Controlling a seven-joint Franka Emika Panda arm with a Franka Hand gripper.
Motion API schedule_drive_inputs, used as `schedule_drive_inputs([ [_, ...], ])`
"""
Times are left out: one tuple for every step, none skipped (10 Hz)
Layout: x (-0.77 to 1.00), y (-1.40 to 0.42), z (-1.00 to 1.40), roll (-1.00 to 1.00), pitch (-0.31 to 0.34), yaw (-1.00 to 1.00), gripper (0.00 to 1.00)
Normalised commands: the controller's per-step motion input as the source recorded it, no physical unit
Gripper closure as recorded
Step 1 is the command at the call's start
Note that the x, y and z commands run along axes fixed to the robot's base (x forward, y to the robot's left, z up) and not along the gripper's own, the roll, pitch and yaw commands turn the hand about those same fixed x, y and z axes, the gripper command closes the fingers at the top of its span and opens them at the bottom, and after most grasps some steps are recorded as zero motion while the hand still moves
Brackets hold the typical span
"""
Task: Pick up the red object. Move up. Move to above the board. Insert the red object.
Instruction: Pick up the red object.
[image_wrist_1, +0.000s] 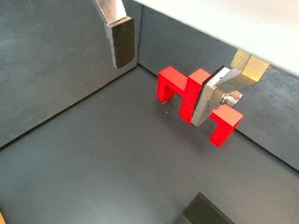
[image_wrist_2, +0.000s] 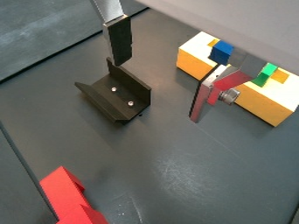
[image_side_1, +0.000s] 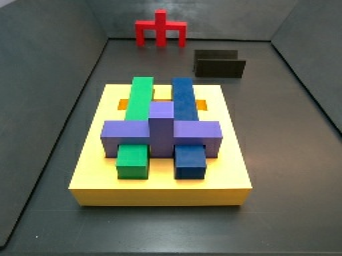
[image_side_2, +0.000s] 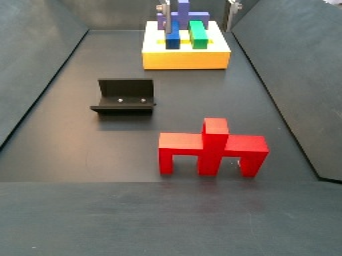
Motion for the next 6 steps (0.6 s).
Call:
schedule_drive_inputs([
  [0.0, 0.0, -0.02, 0.03, 0.0, 0.0, 0.0],
  [0.0, 0.18, -0.18, 0.01, 0.0, 0.0, 0.0],
  [0.0, 0.37, -0.21, 0.0, 0.0, 0.0, 0.0],
  [0.01, 0.57, -0.08, -0.03, 0.02, -0.02, 0.0],
  [0.0, 0.71, -0.03, -0.05, 0.037, -0.11, 0.0],
  [0.0, 0.75, -0.09, -0.03, 0.039, -0.15, 0.0],
])
